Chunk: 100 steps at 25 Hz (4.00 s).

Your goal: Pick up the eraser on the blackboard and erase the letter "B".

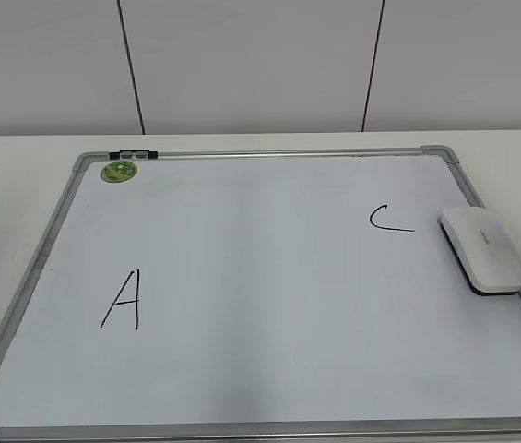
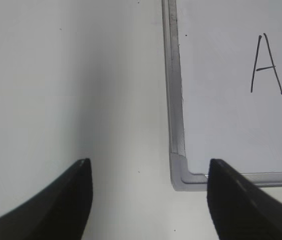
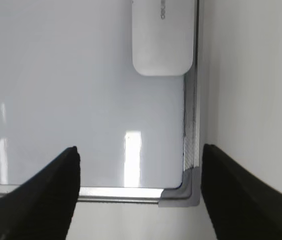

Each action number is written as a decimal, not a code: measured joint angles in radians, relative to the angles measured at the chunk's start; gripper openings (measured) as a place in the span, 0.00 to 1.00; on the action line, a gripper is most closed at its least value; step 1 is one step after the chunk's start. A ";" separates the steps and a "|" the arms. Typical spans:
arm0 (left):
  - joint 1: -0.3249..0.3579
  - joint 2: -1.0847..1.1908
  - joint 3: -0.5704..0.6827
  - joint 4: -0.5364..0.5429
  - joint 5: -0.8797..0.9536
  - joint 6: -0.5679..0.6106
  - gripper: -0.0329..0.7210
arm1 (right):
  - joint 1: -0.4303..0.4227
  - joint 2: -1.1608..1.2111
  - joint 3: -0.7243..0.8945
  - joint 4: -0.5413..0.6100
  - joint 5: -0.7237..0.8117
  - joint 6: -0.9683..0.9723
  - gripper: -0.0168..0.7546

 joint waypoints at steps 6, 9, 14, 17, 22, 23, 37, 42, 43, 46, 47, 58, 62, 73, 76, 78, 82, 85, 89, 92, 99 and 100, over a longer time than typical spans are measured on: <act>0.000 -0.278 0.122 0.005 0.057 0.000 0.76 | 0.000 -0.197 0.206 -0.003 -0.007 -0.006 0.74; 0.000 -0.419 0.162 0.029 0.107 0.000 0.76 | 0.000 -0.325 0.308 -0.008 -0.008 -0.010 0.74; 0.000 -0.613 0.196 0.032 0.140 0.000 0.76 | 0.000 -0.567 0.421 -0.014 0.054 -0.012 0.74; 0.000 -0.693 0.196 0.030 0.171 0.007 0.76 | 0.001 -0.677 0.457 -0.017 0.115 -0.015 0.74; 0.000 -0.747 0.197 0.017 0.198 0.021 0.76 | 0.001 -0.787 0.477 -0.027 0.167 -0.015 0.74; 0.000 -0.752 0.197 0.015 0.203 0.026 0.76 | 0.001 -0.804 0.477 -0.027 0.172 -0.015 0.74; 0.000 -0.769 0.279 -0.060 0.179 0.109 0.76 | 0.001 -0.837 0.518 -0.075 0.129 -0.074 0.68; 0.000 -0.775 0.300 -0.065 0.136 0.119 0.76 | 0.001 -0.837 0.518 -0.075 0.127 -0.079 0.62; 0.000 -0.775 0.301 -0.067 0.133 0.119 0.76 | 0.001 -0.837 0.518 -0.075 0.127 -0.079 0.61; 0.000 -0.775 0.301 -0.067 0.129 0.119 0.76 | 0.001 -0.837 0.518 -0.075 0.127 -0.079 0.61; 0.000 -0.775 0.301 -0.067 0.129 0.119 0.76 | 0.001 -0.837 0.518 -0.075 0.127 -0.079 0.61; 0.000 -0.775 0.301 -0.069 0.126 0.119 0.69 | 0.001 -0.837 0.518 -0.075 0.127 -0.079 0.60; 0.000 -0.785 0.301 -0.069 0.124 0.119 0.67 | 0.001 -0.867 0.518 -0.075 0.125 -0.079 0.60; 0.135 -0.951 0.302 -0.070 0.124 0.120 0.64 | -0.055 -1.208 0.518 -0.075 0.129 -0.081 0.60; 0.139 -0.951 0.304 -0.070 0.124 0.120 0.64 | -0.068 -1.268 0.518 -0.077 0.129 -0.081 0.60; 0.139 -0.951 0.304 -0.070 0.124 0.120 0.64 | -0.072 -1.305 0.518 -0.077 0.131 -0.081 0.60; 0.139 -0.951 0.304 -0.070 0.124 0.120 0.64 | -0.072 -1.336 0.518 -0.077 0.133 -0.081 0.60; 0.139 -0.951 0.305 -0.070 0.124 0.120 0.62 | -0.072 -1.338 0.518 -0.077 0.133 -0.081 0.60; 0.139 -0.951 0.305 -0.070 0.124 0.120 0.61 | -0.072 -1.338 0.518 -0.077 0.133 -0.081 0.60; 0.139 -0.951 0.305 -0.070 0.124 0.120 0.61 | -0.072 -1.338 0.518 -0.077 0.133 -0.081 0.60; 0.139 -0.951 0.305 -0.070 0.124 0.120 0.61 | -0.072 -1.338 0.518 -0.077 0.133 -0.081 0.60; 0.139 -0.951 0.305 -0.070 0.124 0.120 0.61 | -0.072 -1.338 0.518 -0.077 0.133 -0.081 0.60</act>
